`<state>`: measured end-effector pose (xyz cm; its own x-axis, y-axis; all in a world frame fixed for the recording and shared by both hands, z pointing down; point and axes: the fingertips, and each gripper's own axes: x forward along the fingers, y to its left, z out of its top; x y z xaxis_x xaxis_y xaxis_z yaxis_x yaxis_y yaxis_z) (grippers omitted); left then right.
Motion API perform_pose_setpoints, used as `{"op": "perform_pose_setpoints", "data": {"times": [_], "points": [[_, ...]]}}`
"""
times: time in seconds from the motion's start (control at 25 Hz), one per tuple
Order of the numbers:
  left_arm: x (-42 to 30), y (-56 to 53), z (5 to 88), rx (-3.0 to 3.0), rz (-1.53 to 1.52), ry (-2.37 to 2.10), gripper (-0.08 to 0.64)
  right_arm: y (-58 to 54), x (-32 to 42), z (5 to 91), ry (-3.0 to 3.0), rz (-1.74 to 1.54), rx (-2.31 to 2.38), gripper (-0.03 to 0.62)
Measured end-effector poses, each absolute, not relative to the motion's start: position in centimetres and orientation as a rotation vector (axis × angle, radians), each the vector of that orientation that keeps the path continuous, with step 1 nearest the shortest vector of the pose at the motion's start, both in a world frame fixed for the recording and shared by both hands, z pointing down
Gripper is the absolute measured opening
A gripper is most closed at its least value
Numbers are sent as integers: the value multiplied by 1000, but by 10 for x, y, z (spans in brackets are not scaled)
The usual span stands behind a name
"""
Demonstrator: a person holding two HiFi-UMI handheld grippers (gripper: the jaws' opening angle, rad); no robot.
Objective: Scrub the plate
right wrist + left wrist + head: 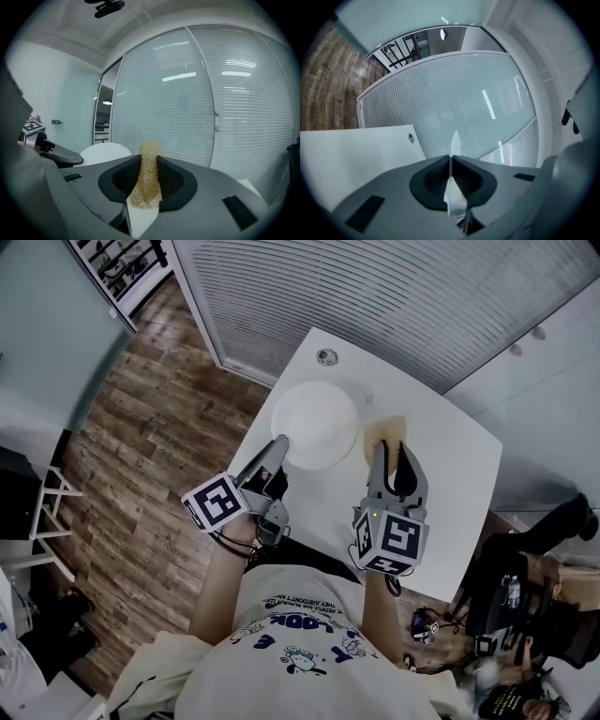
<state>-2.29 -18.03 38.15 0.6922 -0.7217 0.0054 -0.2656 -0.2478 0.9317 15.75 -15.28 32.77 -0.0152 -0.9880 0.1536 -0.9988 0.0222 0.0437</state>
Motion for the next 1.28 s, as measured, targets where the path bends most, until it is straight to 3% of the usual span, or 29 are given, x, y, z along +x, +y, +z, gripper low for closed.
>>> {"op": "perform_pose_setpoints", "data": {"times": [1.28], "points": [[-16, -182, 372, 1819, -536, -742, 38, -147, 178, 335, -2049, 214, 2205, 94]]}}
